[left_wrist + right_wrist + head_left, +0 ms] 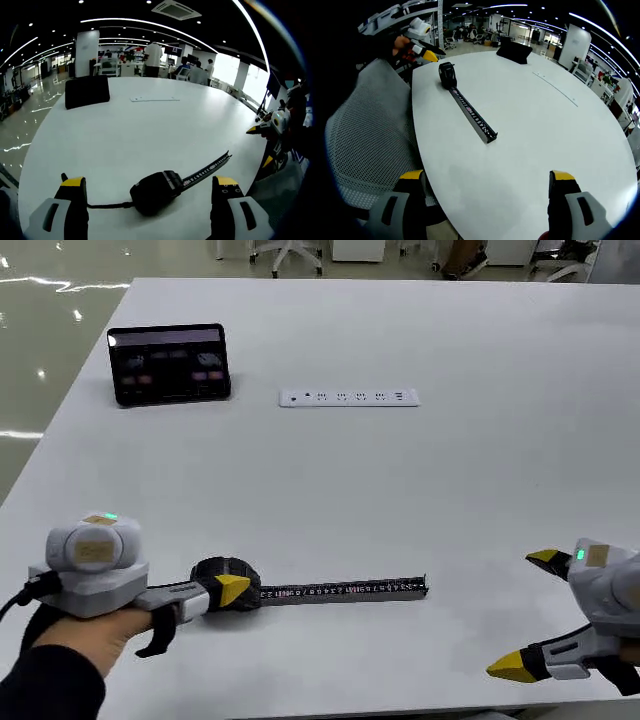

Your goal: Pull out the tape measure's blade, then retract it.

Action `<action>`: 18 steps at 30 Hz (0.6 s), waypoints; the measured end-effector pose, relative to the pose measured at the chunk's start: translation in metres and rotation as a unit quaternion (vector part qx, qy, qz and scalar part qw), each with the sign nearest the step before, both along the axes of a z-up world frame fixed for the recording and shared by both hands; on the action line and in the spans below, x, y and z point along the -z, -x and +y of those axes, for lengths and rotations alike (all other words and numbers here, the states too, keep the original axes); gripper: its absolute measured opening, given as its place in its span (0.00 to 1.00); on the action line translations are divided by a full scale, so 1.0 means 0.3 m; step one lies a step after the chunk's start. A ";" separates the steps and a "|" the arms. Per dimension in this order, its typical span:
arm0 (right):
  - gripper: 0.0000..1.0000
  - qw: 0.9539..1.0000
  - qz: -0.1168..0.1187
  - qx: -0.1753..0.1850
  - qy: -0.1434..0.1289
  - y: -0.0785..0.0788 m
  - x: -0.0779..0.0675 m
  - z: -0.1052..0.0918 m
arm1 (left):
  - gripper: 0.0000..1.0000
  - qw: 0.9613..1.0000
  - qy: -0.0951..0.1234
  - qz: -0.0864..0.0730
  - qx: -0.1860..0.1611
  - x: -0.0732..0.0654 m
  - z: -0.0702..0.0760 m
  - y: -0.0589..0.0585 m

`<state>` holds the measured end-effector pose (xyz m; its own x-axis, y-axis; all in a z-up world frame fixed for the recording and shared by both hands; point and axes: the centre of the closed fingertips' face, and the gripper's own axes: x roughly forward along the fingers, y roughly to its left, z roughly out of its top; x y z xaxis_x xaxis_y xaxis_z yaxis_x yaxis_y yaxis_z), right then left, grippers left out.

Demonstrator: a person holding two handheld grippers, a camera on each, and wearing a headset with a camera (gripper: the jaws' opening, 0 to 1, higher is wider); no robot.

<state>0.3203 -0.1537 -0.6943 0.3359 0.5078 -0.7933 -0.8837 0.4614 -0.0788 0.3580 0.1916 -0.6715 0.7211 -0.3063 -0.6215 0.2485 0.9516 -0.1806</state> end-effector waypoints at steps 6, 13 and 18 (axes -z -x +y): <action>0.96 0.998 0.013 -0.050 0.043 -0.068 0.063 0.034 | 1.00 1.000 -0.015 -0.017 -0.019 0.074 -0.017 -0.017; 0.93 0.994 0.026 -0.089 0.060 -0.154 0.071 0.108 | 1.00 0.998 0.017 -0.024 -0.052 0.122 -0.036 -0.043; 0.89 0.990 0.035 -0.123 0.061 -0.196 0.078 0.169 | 1.00 0.997 0.007 -0.058 -0.057 0.106 -0.011 -0.076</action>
<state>0.3791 -0.1029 -0.7176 0.1568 0.4666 -0.8705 -0.9733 0.2225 -0.0561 0.3809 0.1882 -0.7033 0.8188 -0.2265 -0.5275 0.1596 0.9725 -0.1697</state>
